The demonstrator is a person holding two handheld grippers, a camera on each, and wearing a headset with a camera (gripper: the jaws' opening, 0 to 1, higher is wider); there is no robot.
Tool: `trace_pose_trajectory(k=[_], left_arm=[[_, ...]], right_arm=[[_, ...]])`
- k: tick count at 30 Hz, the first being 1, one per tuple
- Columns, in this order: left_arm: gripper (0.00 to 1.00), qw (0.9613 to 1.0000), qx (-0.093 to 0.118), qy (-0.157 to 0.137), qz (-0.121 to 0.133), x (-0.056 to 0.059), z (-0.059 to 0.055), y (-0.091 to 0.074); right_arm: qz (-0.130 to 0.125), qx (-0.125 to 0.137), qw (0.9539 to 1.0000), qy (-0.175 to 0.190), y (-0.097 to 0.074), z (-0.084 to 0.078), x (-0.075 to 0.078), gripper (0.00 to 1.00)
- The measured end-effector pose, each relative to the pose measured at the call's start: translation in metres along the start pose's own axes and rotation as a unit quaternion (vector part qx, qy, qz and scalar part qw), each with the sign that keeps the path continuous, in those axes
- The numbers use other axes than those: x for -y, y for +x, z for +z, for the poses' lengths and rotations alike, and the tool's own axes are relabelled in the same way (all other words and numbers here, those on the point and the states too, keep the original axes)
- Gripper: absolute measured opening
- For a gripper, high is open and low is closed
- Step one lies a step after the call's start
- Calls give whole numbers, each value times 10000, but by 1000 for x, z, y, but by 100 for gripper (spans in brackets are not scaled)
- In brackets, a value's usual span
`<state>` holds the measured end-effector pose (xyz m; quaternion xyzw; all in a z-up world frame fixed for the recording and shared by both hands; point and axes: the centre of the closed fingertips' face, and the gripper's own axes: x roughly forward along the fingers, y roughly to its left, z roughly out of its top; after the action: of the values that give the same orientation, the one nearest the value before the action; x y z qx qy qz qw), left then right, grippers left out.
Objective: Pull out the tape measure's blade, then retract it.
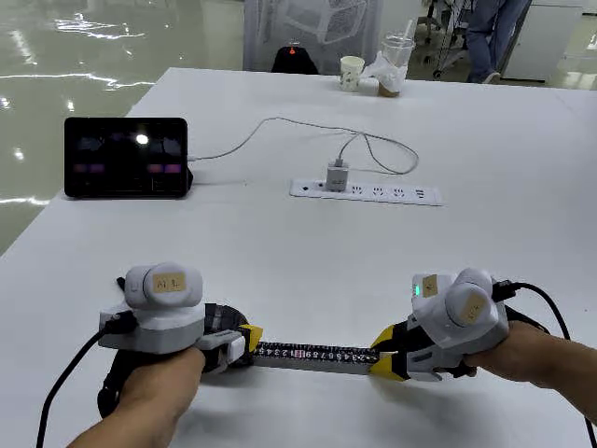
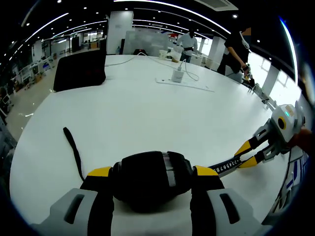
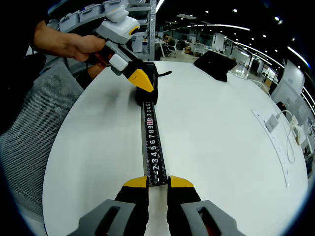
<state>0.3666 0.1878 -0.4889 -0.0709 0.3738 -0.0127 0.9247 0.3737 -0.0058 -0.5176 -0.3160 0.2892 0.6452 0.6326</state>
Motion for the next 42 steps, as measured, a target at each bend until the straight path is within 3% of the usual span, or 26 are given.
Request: trace_pose_trajectory(k=[42], left_arm=[[58,9999,-44,-41,-82,0,-1,0]], right_arm=[[71,133,9999,-65,19,26,-3,10]])
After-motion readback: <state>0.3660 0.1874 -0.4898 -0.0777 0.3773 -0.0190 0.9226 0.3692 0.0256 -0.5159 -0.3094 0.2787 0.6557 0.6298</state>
